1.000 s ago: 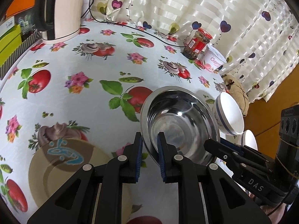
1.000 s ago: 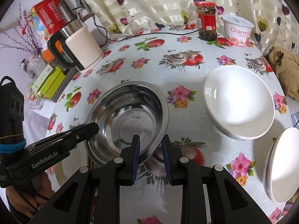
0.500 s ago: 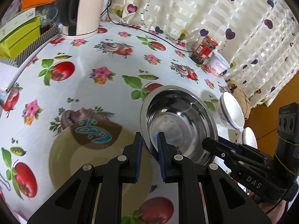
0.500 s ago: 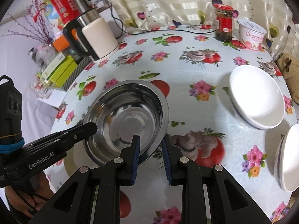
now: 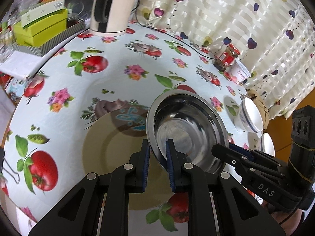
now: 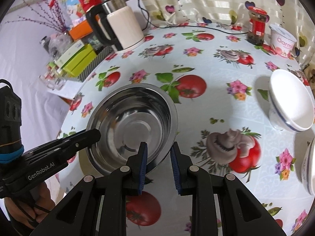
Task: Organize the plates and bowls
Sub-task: 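Lift the steel bowl with the left tool and carry it over the plate stack, then lower the steel bowl onto the beige plate stack with the left tool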
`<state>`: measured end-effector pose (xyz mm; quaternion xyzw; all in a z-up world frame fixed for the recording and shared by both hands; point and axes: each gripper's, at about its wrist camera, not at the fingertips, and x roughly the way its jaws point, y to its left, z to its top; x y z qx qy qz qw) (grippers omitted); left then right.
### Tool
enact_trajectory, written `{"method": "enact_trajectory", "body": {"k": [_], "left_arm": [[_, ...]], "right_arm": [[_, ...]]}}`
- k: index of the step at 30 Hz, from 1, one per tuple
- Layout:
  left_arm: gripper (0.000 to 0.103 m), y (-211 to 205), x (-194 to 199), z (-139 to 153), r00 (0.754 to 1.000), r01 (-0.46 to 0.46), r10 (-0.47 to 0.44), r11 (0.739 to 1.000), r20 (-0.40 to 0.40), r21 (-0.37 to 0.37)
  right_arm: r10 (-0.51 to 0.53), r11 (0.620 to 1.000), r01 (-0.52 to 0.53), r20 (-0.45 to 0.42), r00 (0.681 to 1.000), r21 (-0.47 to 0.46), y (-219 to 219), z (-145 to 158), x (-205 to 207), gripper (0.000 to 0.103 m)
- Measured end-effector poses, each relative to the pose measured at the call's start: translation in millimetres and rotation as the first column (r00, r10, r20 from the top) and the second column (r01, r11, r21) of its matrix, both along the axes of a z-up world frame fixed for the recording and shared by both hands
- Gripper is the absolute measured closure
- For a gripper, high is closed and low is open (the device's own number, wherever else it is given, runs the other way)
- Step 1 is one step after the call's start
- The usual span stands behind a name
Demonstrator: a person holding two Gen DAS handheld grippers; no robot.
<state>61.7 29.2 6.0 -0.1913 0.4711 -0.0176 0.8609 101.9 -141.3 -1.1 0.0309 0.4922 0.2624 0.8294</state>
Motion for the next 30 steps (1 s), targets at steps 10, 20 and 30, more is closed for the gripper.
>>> {"method": "enact_trajectory", "body": {"k": [10,20,30], "left_arm": [[0.086,18,-18,-7,0.999,-0.041,0.041,0.999,-0.023,-0.003],[0.086,28,-29,-7,0.997,-0.069,0.069,0.998,-0.023,-0.008],[0.086,41,-36,-15,0.994,-0.101,0.100,0.995,-0.039,-0.005]], "right_arm": [[0.057,0.998,-0.058,-0.019,0.998,-0.015,25,-8,-10,0.080],[0.091,0.996,-0.092,-0.024,0.996,-0.024,38,-9,-15,0.080],[0.135,0.990,-0.136,-0.024,0.991,-0.045,55,-11,-20,0.080]]}}
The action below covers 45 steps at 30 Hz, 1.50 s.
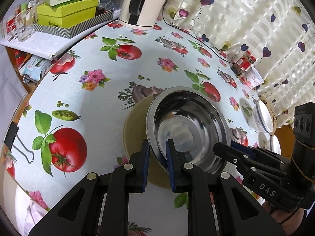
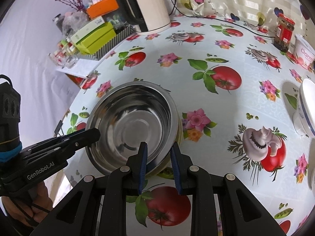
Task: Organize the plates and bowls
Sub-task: 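Lower the steel bowl onto the beige plate stack with the left tool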
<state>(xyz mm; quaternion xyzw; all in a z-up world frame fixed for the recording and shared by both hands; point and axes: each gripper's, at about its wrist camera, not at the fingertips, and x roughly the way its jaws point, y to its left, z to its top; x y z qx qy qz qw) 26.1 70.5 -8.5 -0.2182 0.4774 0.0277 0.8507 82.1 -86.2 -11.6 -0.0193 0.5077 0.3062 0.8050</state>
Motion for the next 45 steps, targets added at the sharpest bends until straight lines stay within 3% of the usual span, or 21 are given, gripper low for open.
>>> {"method": "enact_trajectory", "body": {"k": [45], "left_arm": [[0.086,13,-5,-6,1.000,-0.023,0.023,0.999,-0.003,-0.032]], "right_arm": [[0.057,0.998,-0.057,-0.005,0.998,-0.005,12,-3,-1,0.075]]}}
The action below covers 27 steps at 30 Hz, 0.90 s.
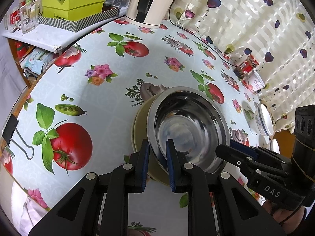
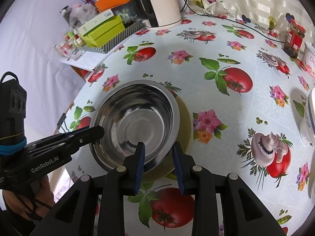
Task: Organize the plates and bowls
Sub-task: 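Lower the steel bowl onto the beige plate stack with the left tool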
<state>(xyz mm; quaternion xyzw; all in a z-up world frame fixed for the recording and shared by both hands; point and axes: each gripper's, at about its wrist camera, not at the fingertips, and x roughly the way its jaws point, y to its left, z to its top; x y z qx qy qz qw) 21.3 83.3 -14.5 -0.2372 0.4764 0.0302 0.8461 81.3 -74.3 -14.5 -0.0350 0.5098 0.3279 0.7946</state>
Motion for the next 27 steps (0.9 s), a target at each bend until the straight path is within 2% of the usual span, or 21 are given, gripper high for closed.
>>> {"method": "enact_trajectory", "body": {"k": [27], "left_arm": [[0.086,6.4,-2.2,6.3,0.999,-0.020,0.020,1.000,0.030,-0.003]], "right_arm": [[-0.009,0.999,0.009,0.012,1.000,0.042,-5.5,6.0,0.7,0.076]]}}
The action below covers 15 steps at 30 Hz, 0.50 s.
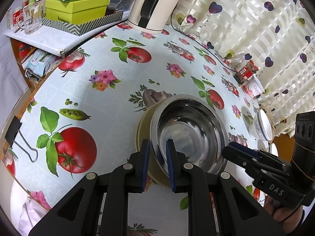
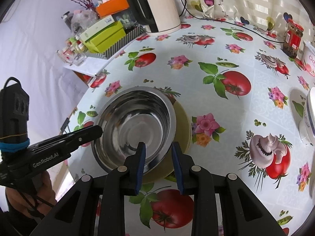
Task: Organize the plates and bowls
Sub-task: 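Lower the steel bowl onto the beige plate stack with the left tool, then open the left tool and move it toward the white bowls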
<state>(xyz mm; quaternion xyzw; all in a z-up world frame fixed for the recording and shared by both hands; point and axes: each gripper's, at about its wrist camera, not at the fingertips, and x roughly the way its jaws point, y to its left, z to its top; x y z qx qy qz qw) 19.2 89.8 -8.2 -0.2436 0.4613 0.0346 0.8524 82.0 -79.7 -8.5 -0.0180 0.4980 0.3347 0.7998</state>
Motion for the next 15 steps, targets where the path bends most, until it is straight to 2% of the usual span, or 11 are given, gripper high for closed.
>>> {"method": "enact_trajectory", "body": {"k": [8,15], "left_arm": [[0.086,1,-3,9,1.000,-0.005,0.005,1.000,0.024,0.010],[0.086,-16,0,21,0.998,0.032,-0.032,0.999,0.048,0.018]], "right_arm": [[-0.035,0.999,0.034,0.027,0.999,0.025,-20,13,1,0.076],[-0.061,0.998,0.059,0.051,0.997,0.038,-37,23,-3,0.076]]}}
